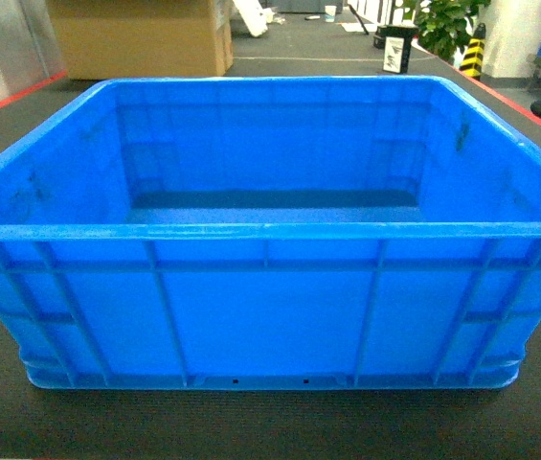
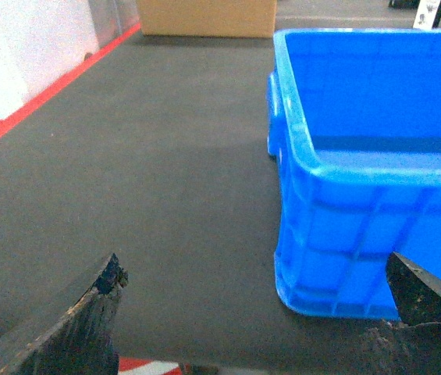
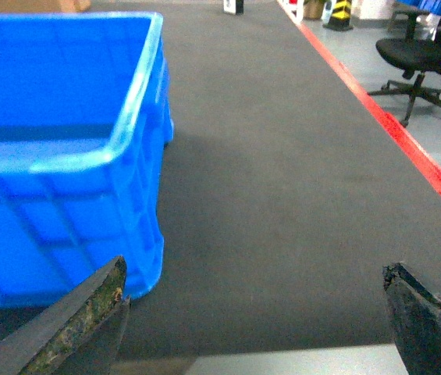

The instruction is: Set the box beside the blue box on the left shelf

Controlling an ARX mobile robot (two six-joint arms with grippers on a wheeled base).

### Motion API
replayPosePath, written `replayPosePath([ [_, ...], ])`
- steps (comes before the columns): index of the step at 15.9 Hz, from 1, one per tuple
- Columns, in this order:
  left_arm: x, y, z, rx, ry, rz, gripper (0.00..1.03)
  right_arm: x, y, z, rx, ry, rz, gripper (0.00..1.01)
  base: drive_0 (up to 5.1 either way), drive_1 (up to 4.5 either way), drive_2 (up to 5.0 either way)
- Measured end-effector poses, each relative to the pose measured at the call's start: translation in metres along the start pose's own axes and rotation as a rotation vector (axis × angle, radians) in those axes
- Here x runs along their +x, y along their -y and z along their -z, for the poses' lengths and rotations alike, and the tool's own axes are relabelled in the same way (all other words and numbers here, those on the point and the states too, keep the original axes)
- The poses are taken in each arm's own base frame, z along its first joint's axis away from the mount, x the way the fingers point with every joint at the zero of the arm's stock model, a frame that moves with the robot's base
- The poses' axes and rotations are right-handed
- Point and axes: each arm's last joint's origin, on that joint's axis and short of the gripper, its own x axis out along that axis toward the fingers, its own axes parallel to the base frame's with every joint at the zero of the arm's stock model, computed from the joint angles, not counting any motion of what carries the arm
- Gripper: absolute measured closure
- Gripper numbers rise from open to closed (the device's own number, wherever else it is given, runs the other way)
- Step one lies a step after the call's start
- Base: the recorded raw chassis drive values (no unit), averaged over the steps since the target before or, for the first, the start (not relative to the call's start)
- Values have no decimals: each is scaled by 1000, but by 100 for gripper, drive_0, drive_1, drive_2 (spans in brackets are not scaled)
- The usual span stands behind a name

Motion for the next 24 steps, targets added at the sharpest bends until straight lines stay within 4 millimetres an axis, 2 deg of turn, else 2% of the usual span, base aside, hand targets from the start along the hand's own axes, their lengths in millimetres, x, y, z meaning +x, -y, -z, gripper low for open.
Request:
replayPosePath([
  [1, 5, 0, -13, -11, 31, -3, 5, 5, -1, -15, 10, 37, -14, 3, 0, 0, 0],
  [2, 15, 1, -36, -19, 82, 4, 5, 16, -5, -40, 24, 85, -47, 3, 0, 0, 0],
  [4, 54, 6, -76, -16, 87, 24, 5, 50, -15, -73, 34, 71, -94, 3, 0, 0, 0],
  [5, 72, 8, -86, -22, 63, 26, 5, 66, -19, -80, 34, 45, -108, 3, 0, 0, 0],
  [7, 118, 16, -88, -58, -76, 46, 5, 108, -31, -92, 39, -33, -140, 3, 0, 0, 0],
  [8, 133, 21, -86, -62, -113, 55, 5, 125, -34, -96, 43, -59, -144, 3, 0, 0, 0],
  [9, 152, 32, -84, -50, -150, 75, 5, 153, -40, -101, 60, -107, -146, 3, 0, 0, 0],
  [13, 191, 42, -69, -12, -266, 34, 5, 209, -53, -90, 97, -284, -153, 3, 0, 0, 0],
  [14, 200, 40, -63, -9, -310, 21, 5, 219, -57, -84, 108, -329, -159, 3, 0, 0, 0],
  [18, 216, 37, -57, -11, -385, 16, 5, 231, -73, -71, 90, -420, -205, 3, 0, 0, 0],
  [23, 223, 39, -57, -11, -424, 45, 5, 239, -71, -66, 87, -435, -185, 3, 0, 0, 0],
  [24, 225, 40, -52, -7, -443, 46, 5, 242, -71, -62, 91, -455, -186, 3, 0, 0, 0],
])
